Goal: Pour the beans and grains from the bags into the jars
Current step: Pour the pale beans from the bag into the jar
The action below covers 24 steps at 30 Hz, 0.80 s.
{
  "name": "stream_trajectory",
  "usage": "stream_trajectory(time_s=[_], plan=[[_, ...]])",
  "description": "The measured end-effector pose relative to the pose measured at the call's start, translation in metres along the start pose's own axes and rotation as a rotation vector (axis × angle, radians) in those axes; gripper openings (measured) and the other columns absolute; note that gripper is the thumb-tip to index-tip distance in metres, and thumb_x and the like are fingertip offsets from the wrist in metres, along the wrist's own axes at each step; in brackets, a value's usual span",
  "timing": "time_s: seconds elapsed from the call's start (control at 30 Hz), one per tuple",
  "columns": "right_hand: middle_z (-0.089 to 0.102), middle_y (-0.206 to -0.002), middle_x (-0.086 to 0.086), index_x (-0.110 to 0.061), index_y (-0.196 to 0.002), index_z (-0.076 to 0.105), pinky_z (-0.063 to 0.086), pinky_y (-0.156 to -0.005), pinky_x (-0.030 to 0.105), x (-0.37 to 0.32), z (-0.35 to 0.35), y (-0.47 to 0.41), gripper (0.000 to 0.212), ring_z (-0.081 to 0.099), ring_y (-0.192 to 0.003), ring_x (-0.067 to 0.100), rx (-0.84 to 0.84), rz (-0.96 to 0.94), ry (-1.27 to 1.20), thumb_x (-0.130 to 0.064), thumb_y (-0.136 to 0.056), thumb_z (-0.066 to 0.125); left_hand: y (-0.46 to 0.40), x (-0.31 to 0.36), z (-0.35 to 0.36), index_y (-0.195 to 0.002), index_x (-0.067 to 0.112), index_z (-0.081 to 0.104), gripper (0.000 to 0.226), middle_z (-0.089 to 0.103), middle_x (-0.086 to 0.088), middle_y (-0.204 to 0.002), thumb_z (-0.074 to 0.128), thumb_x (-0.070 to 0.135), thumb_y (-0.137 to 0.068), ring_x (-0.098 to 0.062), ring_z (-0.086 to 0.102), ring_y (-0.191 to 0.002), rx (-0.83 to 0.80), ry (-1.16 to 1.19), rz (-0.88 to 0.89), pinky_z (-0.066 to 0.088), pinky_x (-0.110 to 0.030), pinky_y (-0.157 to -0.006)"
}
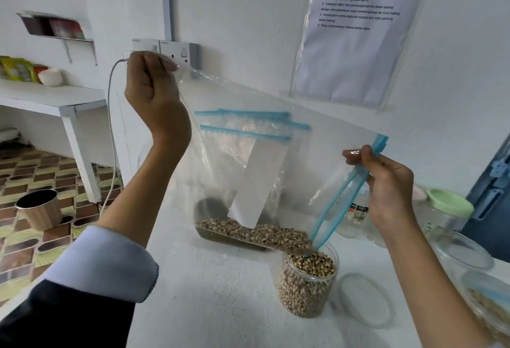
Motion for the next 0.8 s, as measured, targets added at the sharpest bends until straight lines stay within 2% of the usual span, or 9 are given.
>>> stream_trajectory(time_s=[0.1, 0.2, 0.37, 0.5, 0.63, 0.73, 0.8], plan=[[0.075, -0.08, -0.004, -0.019, -0.067, 0.076, 0.046, -0.101, 0.037, -0.002, -0.004, -0.002, 0.024, 0.065, -0.079, 0.008, -0.007, -0.012, 0.004, -0.035, -0.078, 0.062, 0.003, -0.002, 0.002, -0.072, 0.018, 0.047, 0.024, 0.043, -0.001, -0.059, 0.039, 0.015, -0.094, -0.016, 0.035, -0.053, -0.013, -0.013, -0.008, 0.026, -0.031, -0.048], [0.074, -0.079, -0.006, -0.015, -0.077, 0.073, 0.046, -0.1, 0.038, 0.001, -0.005, 0.002, 0.023, 0.063, -0.076, 0.006, 0.027, -0.027, 0.014, -0.034, -0.081, 0.06, 0.004, -0.003, 0.004, -0.071, 0.018, 0.048, 0.025, 0.044, -0.001, -0.06, 0.039, 0.017, -0.094, -0.016, 0.035, -0.054, -0.01, -0.016, -0.021, 0.027, -0.033, -0.05], [0.074, -0.078, -0.003, -0.022, -0.067, 0.077, 0.046, -0.101, 0.041, -0.001, -0.008, 0.004, 0.025, 0.065, -0.078, 0.012, 0.015, -0.019, 0.025, -0.034, -0.082, 0.061, 0.003, -0.001, 0.009, -0.07, 0.022, 0.048, 0.026, 0.045, -0.001, -0.061, 0.04, 0.017, -0.094, -0.018, 0.036, -0.054, 0.003, -0.033, -0.004, 0.028, -0.035, -0.052], [0.074, -0.077, -0.002, -0.014, -0.075, 0.074, 0.048, -0.099, 0.041, -0.004, -0.007, 0.005, 0.024, 0.065, -0.074, 0.012, 0.012, -0.022, 0.015, -0.033, -0.082, 0.061, 0.0, -0.002, 0.01, -0.07, 0.023, 0.048, 0.027, 0.043, -0.001, -0.061, 0.04, 0.015, -0.094, -0.02, 0.034, -0.055, 0.001, -0.048, 0.013, 0.026, -0.039, -0.051], [0.074, -0.075, -0.004, -0.018, -0.068, 0.075, 0.046, -0.094, 0.036, -0.002, -0.007, 0.006, 0.03, 0.065, -0.073, 0.01, 0.075, -0.012, 0.017, -0.025, -0.093, 0.059, -0.001, 0.001, 0.013, -0.07, 0.024, 0.046, 0.026, 0.043, 0.003, -0.061, 0.039, 0.016, -0.093, -0.018, 0.035, -0.055, 0.008, -0.057, 0.039, 0.027, -0.035, -0.051], [0.074, -0.074, -0.002, -0.011, -0.076, 0.072, 0.048, -0.094, 0.036, -0.002, -0.002, 0.006, 0.025, 0.065, -0.071, 0.011, 0.015, 0.011, 0.018, -0.02, -0.094, 0.057, -0.005, 0.0, 0.012, -0.071, 0.021, 0.047, 0.023, 0.047, -0.003, -0.063, 0.04, 0.018, -0.093, -0.019, 0.035, -0.054, -0.014, -0.043, 0.009, 0.026, -0.037, -0.05], [0.074, -0.075, 0.0, -0.013, -0.073, 0.073, 0.048, -0.097, 0.038, -0.001, 0.0, 0.005, 0.026, 0.065, -0.074, 0.014, 0.029, 0.011, 0.016, -0.019, -0.094, 0.058, -0.007, 0.001, 0.011, -0.072, 0.02, 0.047, 0.024, 0.051, 0.001, -0.063, 0.039, 0.016, -0.094, -0.018, 0.036, -0.053, -0.016, -0.039, 0.021, 0.027, -0.036, -0.049]])
Point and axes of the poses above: each hand's wrist, its own y-axis away from the middle knuckle, its own z-axis out of the palm, x = y × z, the point moved 1 cm from there along -y, towards the middle knuckle
